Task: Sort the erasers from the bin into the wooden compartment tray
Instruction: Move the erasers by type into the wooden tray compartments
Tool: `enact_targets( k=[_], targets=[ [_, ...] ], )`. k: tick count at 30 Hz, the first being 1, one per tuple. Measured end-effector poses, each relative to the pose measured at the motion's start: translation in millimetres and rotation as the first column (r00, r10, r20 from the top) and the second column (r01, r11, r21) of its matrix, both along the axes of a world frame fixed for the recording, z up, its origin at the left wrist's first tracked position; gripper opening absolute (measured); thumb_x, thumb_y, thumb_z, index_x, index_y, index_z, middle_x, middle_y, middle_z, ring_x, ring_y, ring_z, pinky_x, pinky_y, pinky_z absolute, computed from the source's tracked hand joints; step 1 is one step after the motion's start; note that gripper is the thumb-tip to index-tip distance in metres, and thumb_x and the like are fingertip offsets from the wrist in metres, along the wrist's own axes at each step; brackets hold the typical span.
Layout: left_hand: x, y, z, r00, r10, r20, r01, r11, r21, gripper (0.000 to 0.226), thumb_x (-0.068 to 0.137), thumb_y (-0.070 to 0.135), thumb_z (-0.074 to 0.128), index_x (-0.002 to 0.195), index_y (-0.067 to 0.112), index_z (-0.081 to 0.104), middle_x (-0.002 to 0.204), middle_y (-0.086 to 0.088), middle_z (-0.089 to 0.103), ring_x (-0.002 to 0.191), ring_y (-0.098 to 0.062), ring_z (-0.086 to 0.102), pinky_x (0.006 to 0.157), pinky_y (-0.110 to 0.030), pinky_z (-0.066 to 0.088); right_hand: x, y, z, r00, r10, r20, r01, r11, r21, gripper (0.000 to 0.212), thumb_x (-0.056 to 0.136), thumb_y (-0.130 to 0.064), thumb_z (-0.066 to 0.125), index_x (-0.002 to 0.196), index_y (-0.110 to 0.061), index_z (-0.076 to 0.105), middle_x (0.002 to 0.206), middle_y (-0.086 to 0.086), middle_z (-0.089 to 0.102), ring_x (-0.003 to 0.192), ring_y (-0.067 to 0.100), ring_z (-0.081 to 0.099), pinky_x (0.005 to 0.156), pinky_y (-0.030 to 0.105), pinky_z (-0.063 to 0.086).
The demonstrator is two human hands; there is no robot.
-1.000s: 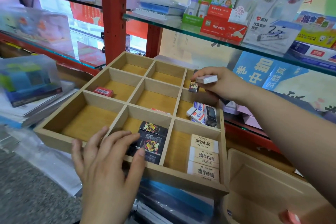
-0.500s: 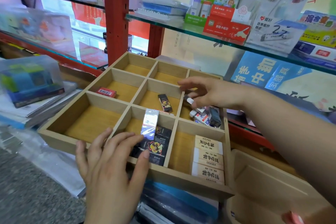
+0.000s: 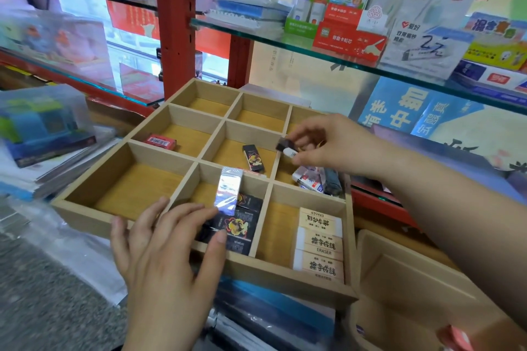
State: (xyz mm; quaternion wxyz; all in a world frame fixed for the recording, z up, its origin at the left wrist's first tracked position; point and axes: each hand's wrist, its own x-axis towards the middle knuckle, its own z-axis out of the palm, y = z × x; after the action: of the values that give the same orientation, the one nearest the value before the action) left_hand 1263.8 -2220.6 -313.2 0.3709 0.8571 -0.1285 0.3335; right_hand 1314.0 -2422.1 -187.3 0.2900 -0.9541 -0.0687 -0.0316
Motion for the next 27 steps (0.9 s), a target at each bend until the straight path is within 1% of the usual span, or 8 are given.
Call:
enact_targets(
  k=[5, 9, 11, 13, 18, 24, 26, 27],
  targets=[
    [-1.0, 0.7, -1.7, 1.0, -0.016, -0.025, 0.016, 1.0, 0.017, 0.055, 0.09, 0.06, 0.024, 0.093, 0.026, 0.067, 0.098, 0.017, 0.052, 0.114, -0.019, 0.037, 0.104, -0.029, 0.004, -16.3, 36.4, -11.0, 0.976, 0.203, -0.084, -0.215, 0.962, -0.168, 0.032, 0.076, -0.02, 0.07, 0.105, -0.025, 0.059, 0.081, -0.017, 0.051, 0.064, -0.003, 0.046, 0.06, 0.004, 0.037],
    [0.9, 3.6, 8.7, 0.999, 0.021, -0.039, -0.021, 1.0, 0.013, 0.039, 0.086, 0.042, 0.036, 0.092, 0.02, 0.068, 0.097, 0.006, 0.066, 0.114, -0.02, 0.039, 0.103, -0.038, 0.007, -16.0, 47.3, -18.0, 0.975, 0.22, -0.011, -0.215, 0.936, -0.28, 0.038, 0.08, -0.023, 0.065, 0.117, -0.021, 0.056, 0.106, -0.007, 0.059, 0.082, -0.002, 0.051, 0.064, 0.002, 0.034],
    [8.6, 4.2, 22.4, 0.995, 0.093, -0.047, -0.089, 0.993, 0.071, 0.034, 0.083, 0.036, 0.039, 0.087, 0.019, 0.068, 0.085, 0.003, 0.069, 0.108, -0.025, 0.052, 0.099, -0.038, 0.01, -17.2, 47.3, -20.0, 0.974, 0.225, -0.003, -0.218, 0.938, -0.269, 0.038, 0.081, -0.022, 0.064, 0.118, -0.02, 0.056, 0.118, -0.005, 0.06, 0.101, 0.003, 0.053, 0.07, 0.008, 0.035],
    [17.9, 1.6, 39.2, 0.99, 0.13, -0.058, -0.12, 0.981, 0.154, 0.022, 0.08, 0.032, 0.052, 0.083, 0.017, 0.068, 0.073, -0.001, 0.068, 0.098, -0.03, 0.061, 0.094, -0.039, 0.013, -18.5, 44.8, -21.5, 0.973, 0.231, -0.005, -0.227, 0.949, -0.22, 0.036, 0.081, -0.019, 0.064, 0.117, -0.02, 0.056, 0.119, -0.005, 0.06, 0.102, 0.002, 0.052, 0.068, 0.008, 0.037],
    [32.7, -13.6, 55.2, 0.942, 0.172, -0.287, -0.068, 0.938, 0.339, 0.039, 0.088, 0.047, 0.05, 0.122, 0.031, 0.044, 0.108, 0.011, 0.064, 0.123, -0.012, 0.04, 0.099, -0.036, -0.007, -21.2, 36.2, -26.5, 0.981, 0.193, -0.004, -0.193, 0.981, -0.024, 0.031, 0.081, -0.016, 0.065, 0.111, -0.024, 0.06, 0.1, -0.012, 0.058, 0.083, -0.011, 0.049, 0.071, -0.002, 0.036],
    [32.6, -12.3, 58.1, 0.952, 0.092, -0.291, -0.075, 0.995, 0.069, 0.036, 0.081, 0.036, 0.064, 0.112, 0.038, 0.046, 0.072, 0.022, 0.058, 0.109, -0.002, 0.047, 0.104, -0.032, -0.013, -23.8, 34.7, -28.2, 0.985, 0.174, -0.011, -0.174, 0.985, 0.014, 0.031, 0.08, -0.019, 0.065, 0.106, -0.033, 0.058, 0.095, -0.02, 0.053, 0.084, -0.011, 0.048, 0.068, -0.001, 0.036],
    [31.1, -8.7, 58.1, 0.962, -0.001, -0.273, -0.029, 0.994, -0.104, 0.027, 0.08, 0.027, 0.067, 0.091, 0.039, 0.046, 0.066, 0.022, 0.055, 0.092, 0.004, 0.052, 0.11, -0.033, -0.001, -25.1, 34.6, -27.8, 0.983, 0.181, -0.015, -0.181, 0.983, 0.026, 0.029, 0.08, -0.019, 0.065, 0.096, -0.04, 0.053, 0.089, -0.025, 0.051, 0.083, -0.011, 0.047, 0.067, 0.001, 0.036],
    [30.6, -5.1, 57.7, 0.964, -0.055, -0.26, 0.003, 0.981, -0.196, 0.029, 0.08, 0.022, 0.068, 0.083, 0.039, 0.045, 0.066, 0.023, 0.055, 0.086, 0.005, 0.053, 0.111, -0.034, 0.015, -25.8, 34.5, -27.4, 0.983, 0.183, -0.017, -0.182, 0.983, 0.028, 0.03, 0.08, -0.019, 0.065, 0.092, -0.042, 0.05, 0.087, -0.026, 0.051, 0.082, -0.011, 0.047, 0.066, 0.001, 0.036]
  ],
)
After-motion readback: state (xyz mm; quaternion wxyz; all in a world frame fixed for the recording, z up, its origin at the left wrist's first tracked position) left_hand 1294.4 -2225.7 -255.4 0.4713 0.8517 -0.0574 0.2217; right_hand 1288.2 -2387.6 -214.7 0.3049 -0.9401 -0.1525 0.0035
